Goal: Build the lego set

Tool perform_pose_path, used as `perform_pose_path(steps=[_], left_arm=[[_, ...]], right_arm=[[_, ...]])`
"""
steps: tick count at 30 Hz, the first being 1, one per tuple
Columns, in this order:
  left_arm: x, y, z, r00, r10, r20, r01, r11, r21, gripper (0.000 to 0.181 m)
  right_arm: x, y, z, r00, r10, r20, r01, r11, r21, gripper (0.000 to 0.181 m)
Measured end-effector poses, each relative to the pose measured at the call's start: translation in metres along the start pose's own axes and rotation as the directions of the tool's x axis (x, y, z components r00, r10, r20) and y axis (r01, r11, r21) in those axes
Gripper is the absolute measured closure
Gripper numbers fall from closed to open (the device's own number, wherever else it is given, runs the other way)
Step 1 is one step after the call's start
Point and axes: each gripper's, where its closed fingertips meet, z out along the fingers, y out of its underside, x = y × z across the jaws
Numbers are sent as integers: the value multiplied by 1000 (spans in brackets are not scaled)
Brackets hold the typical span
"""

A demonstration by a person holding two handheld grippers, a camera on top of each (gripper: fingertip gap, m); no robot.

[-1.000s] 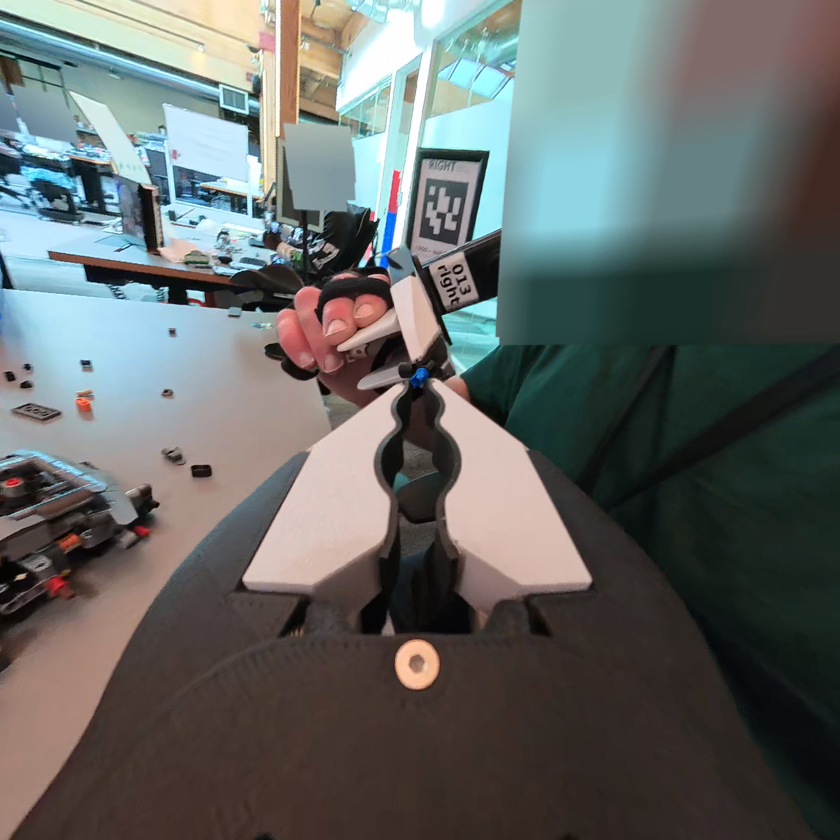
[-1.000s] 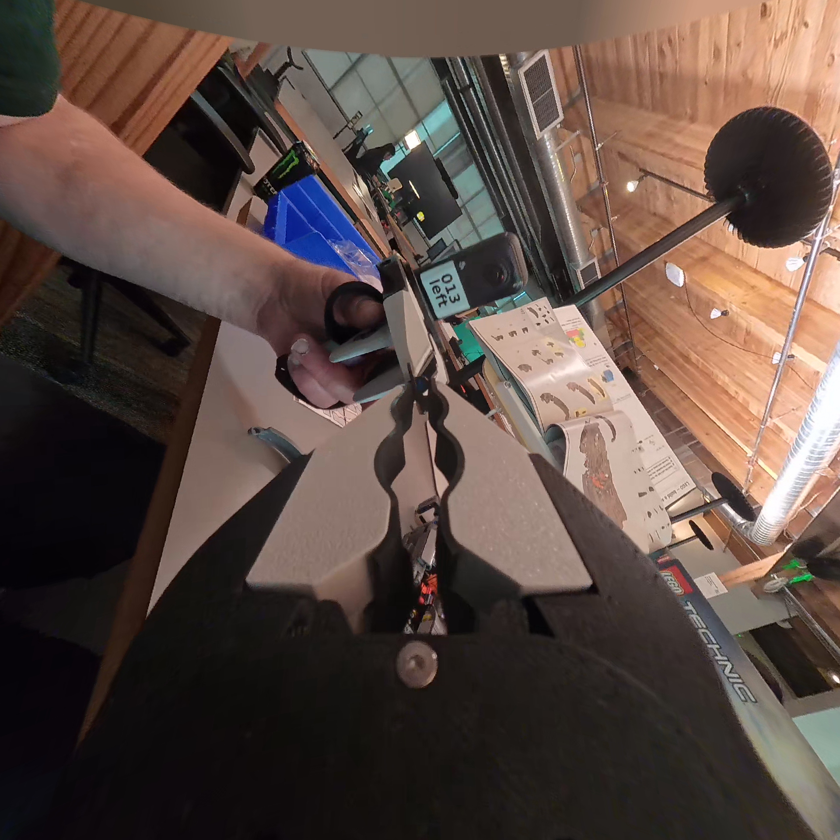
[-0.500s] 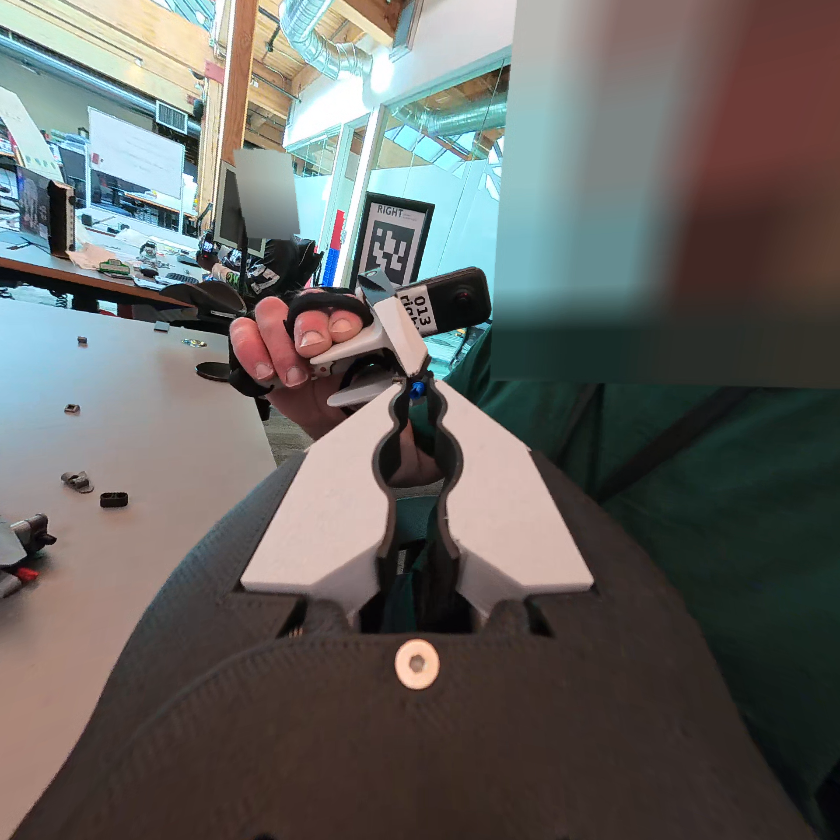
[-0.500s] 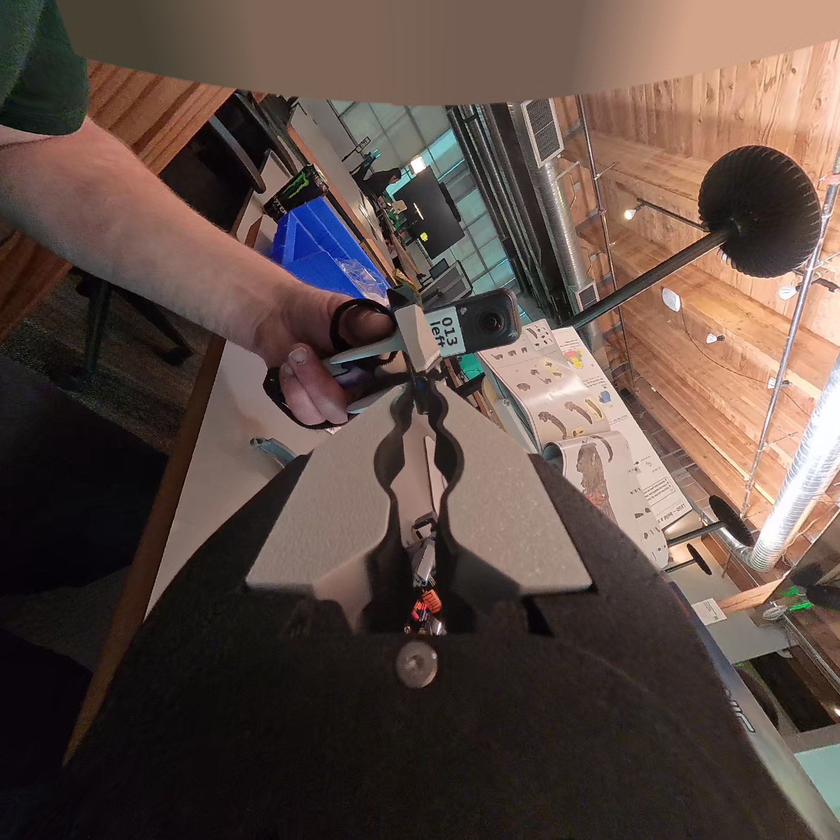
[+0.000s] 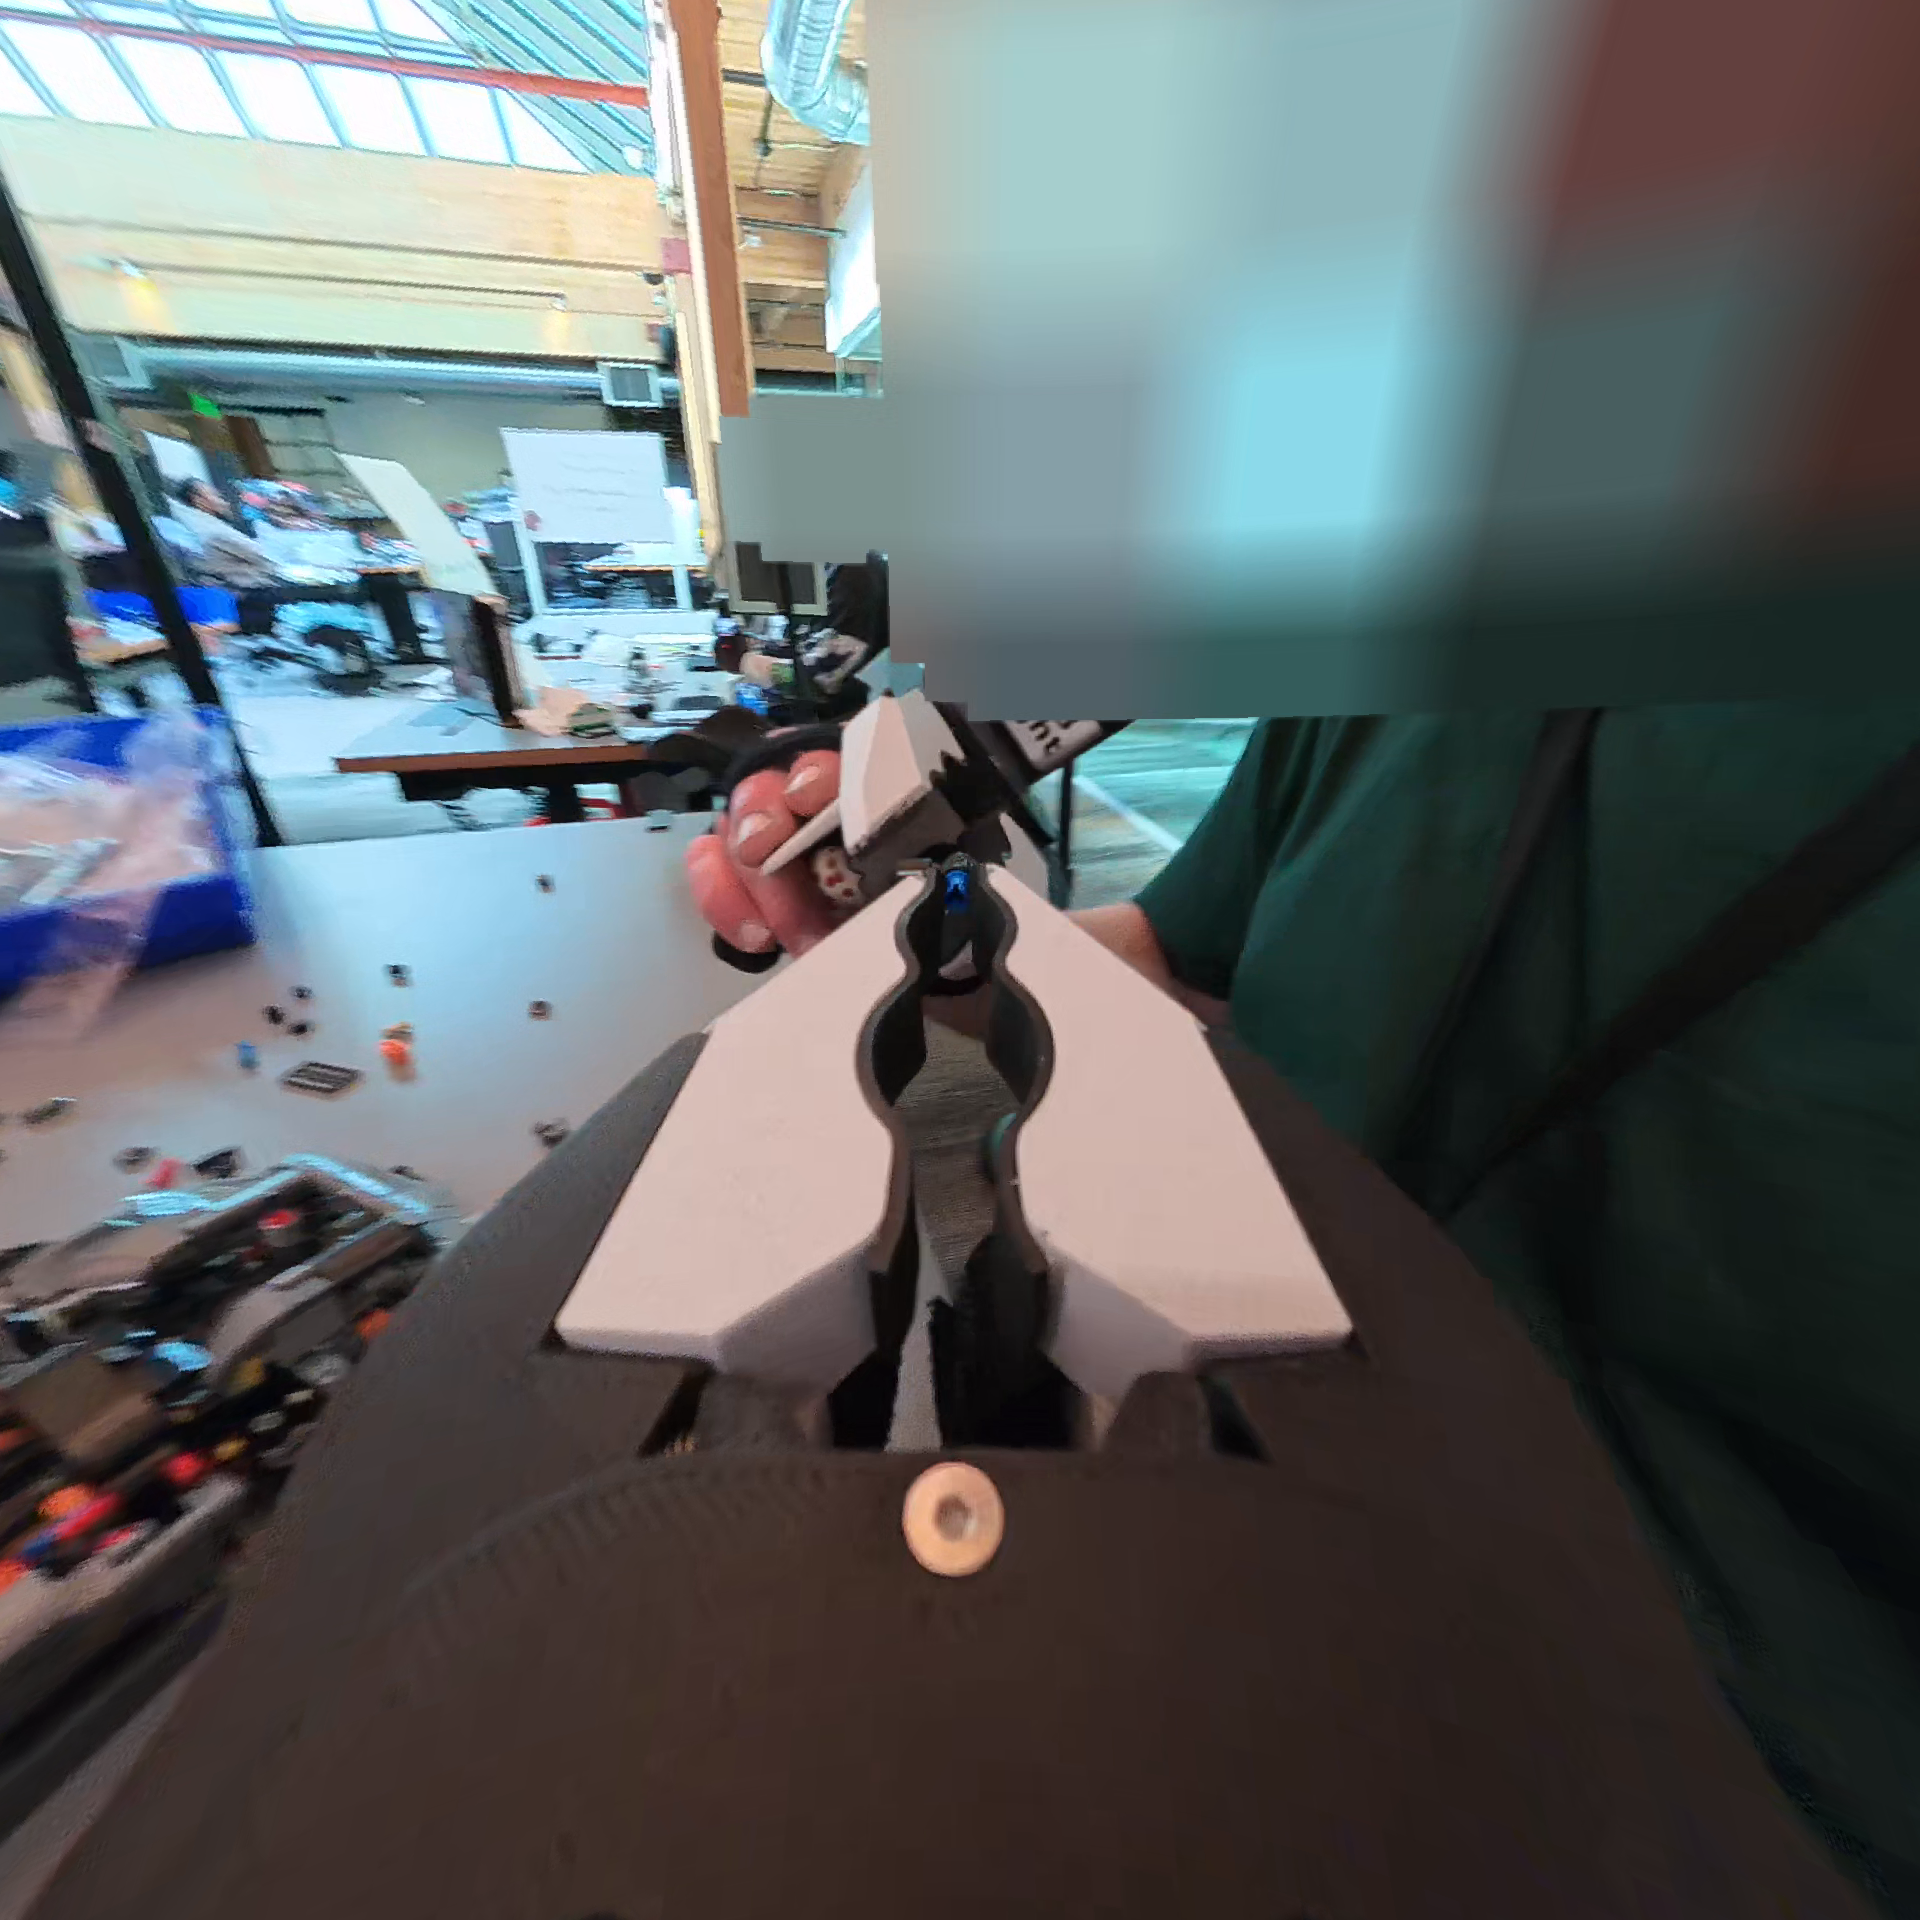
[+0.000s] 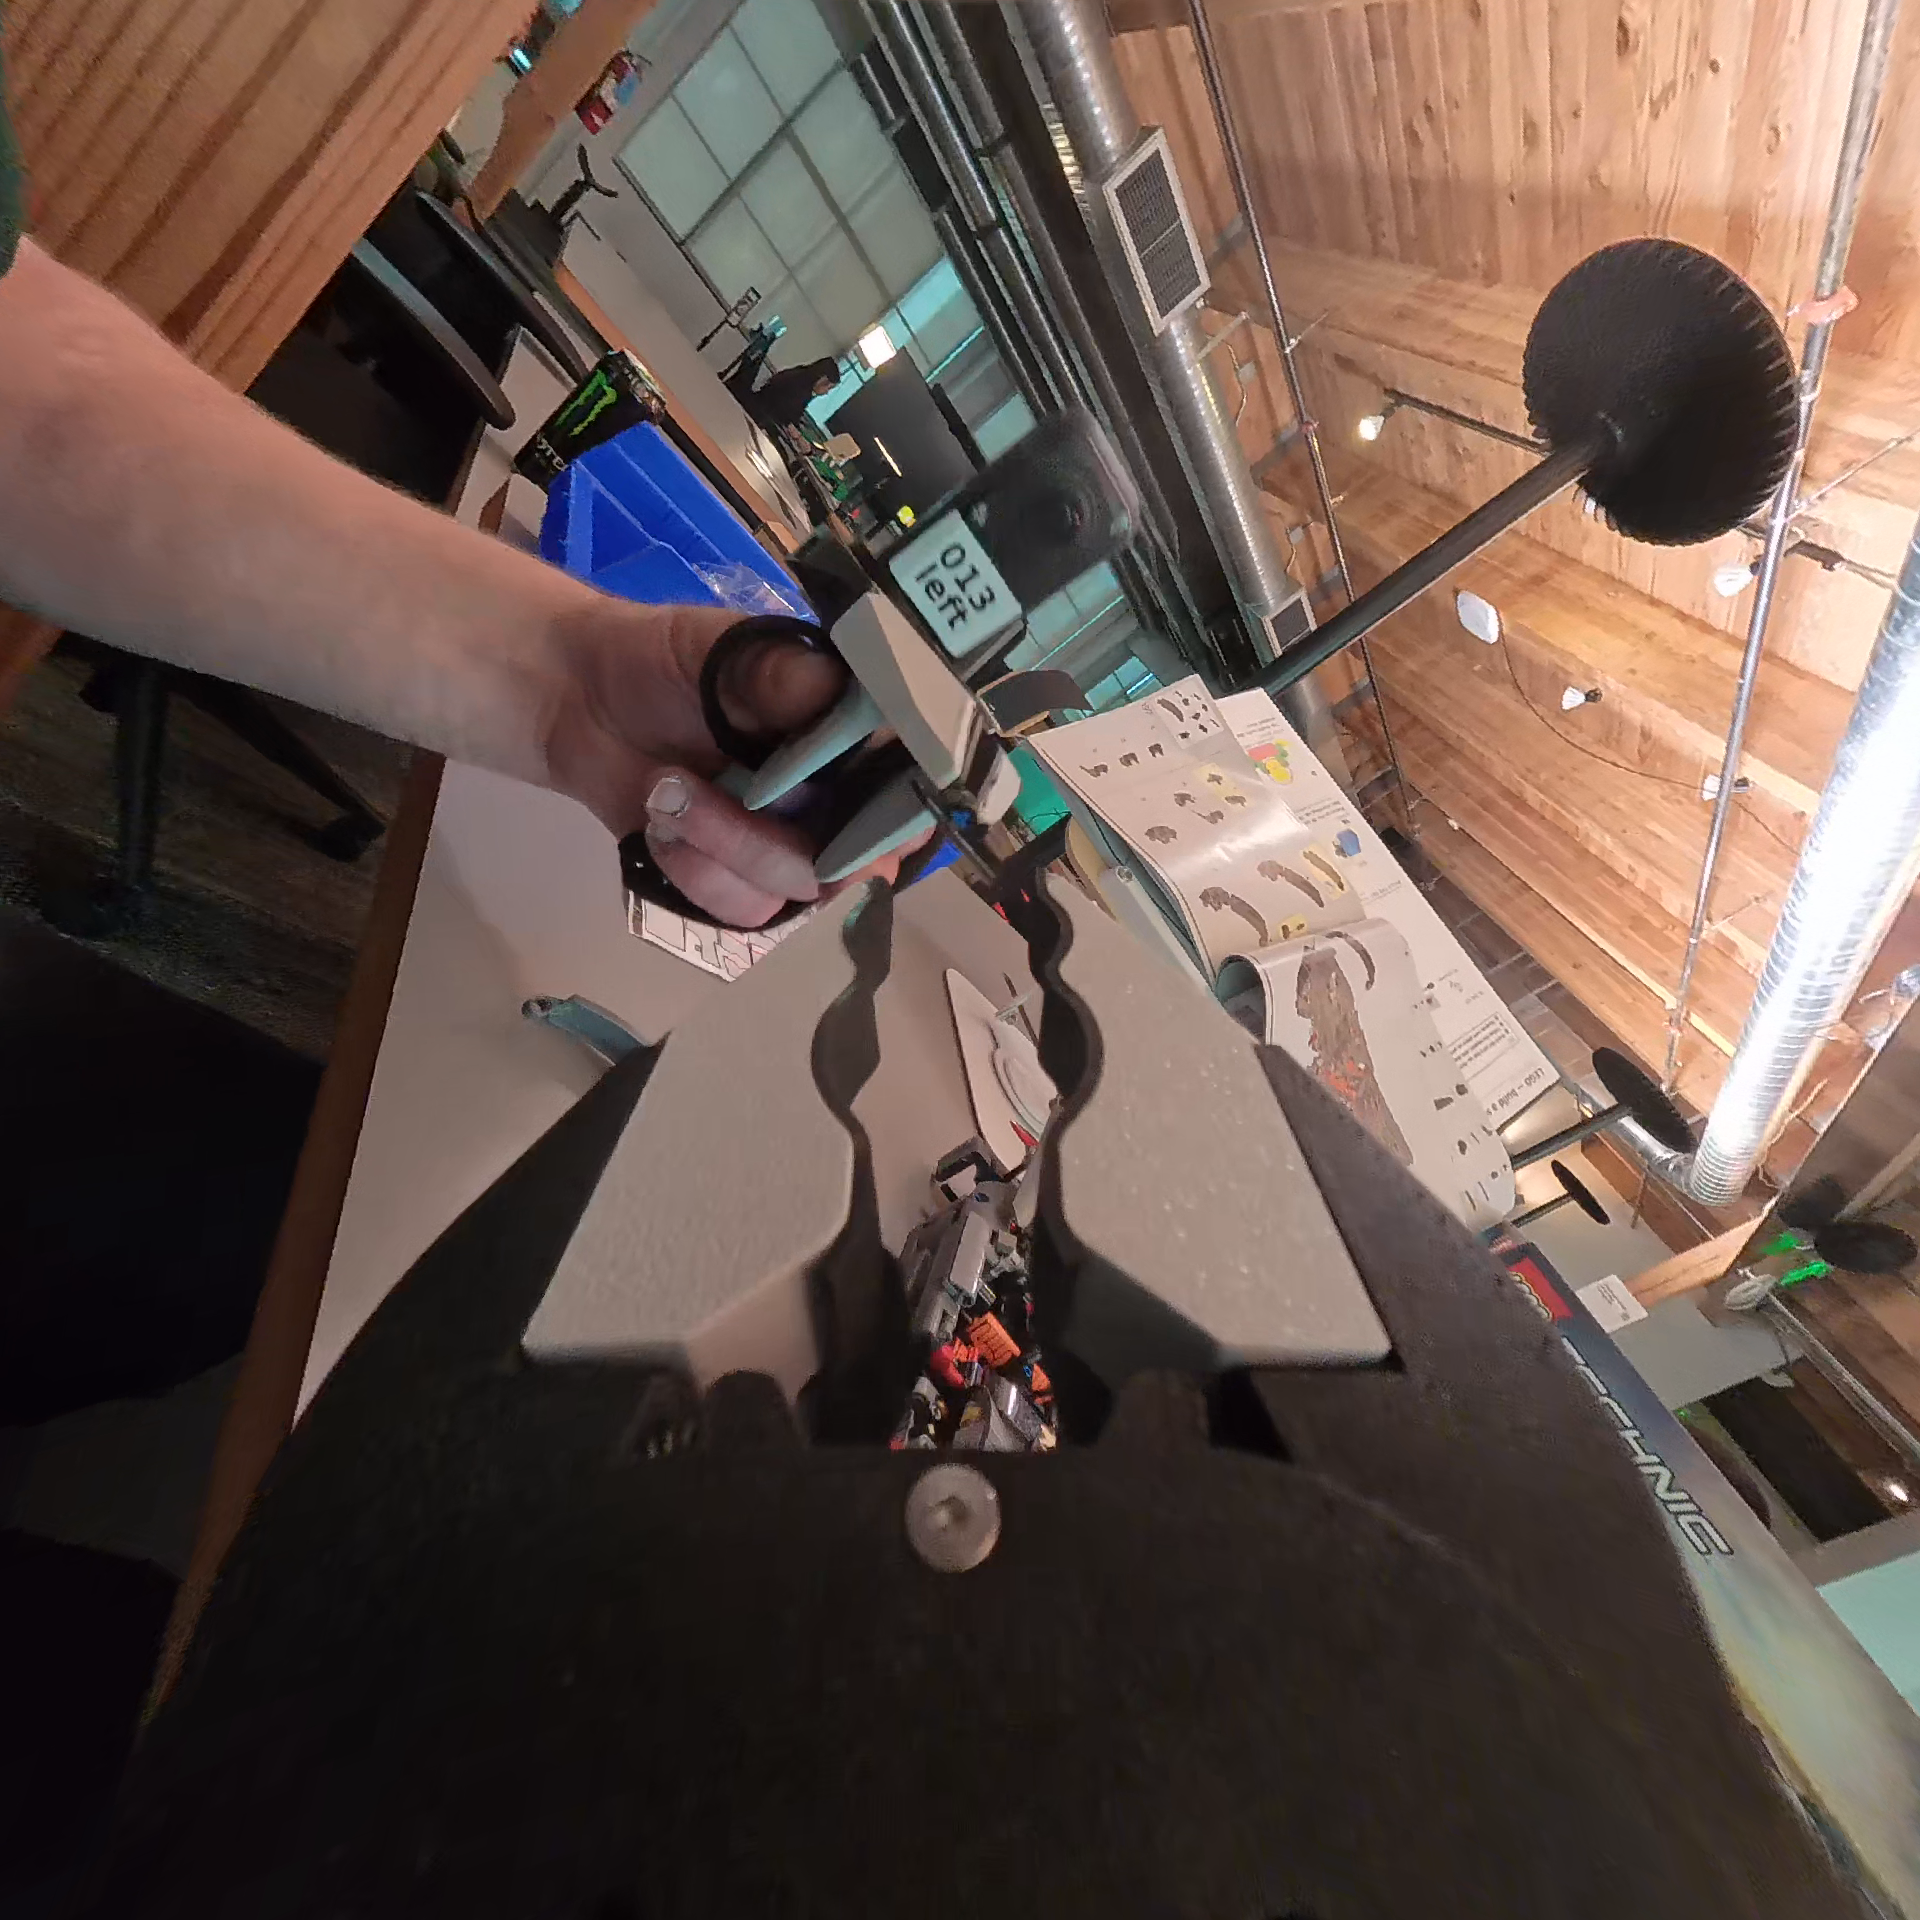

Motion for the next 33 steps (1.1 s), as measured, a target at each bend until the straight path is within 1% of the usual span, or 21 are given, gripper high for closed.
perform_pose_path(steps=[4,10,12,14,17,19,22,24,27,30,33], left_arm=[[-4,1,-3,986,151,76,-145,986,-78,179],[-6,5,-9,962,245,124,-222,959,-176,178],[-8,6,-21,947,272,169,-233,947,-222,178],[-15,10,-39,918,305,252,-228,929,-292,178],[-21,22,-63,884,315,345,-174,907,-383,178],[-22,35,-70,869,316,380,-135,891,-433,178],[-27,58,-70,854,336,397,-91,849,-521,178],[-33,68,-67,851,351,391,-79,822,-565,178],[-44,69,-56,857,351,378,-82,816,-572,178],[-53,71,-41,873,338,352,-78,809,-582,178],[-66,86,-26,887,340,312,-65,761,-645,178]], right_arm=[[0,1,-1,1000,-9,-4,9,1000,-6,159],[2,6,-3,1000,8,1,-8,999,-35,162],[3,13,-6,999,34,2,-33,998,-60,163],[3,21,-11,998,58,-3,-58,995,-82,165],[1,32,-18,995,98,6,-97,989,-114,170],[-4,38,-24,992,125,35,-119,984,-133,171],[-13,45,-34,982,172,82,-157,974,-163,170],[-15,52,-41,976,199,84,-180,964,-195,169],[-16,63,-56,970,233,69,-212,949,-233,164],[-10,76,-72,964,263,28,-246,931,-270,166],[-5,88,-88,960,280,-2,-268,916,-298,168]])
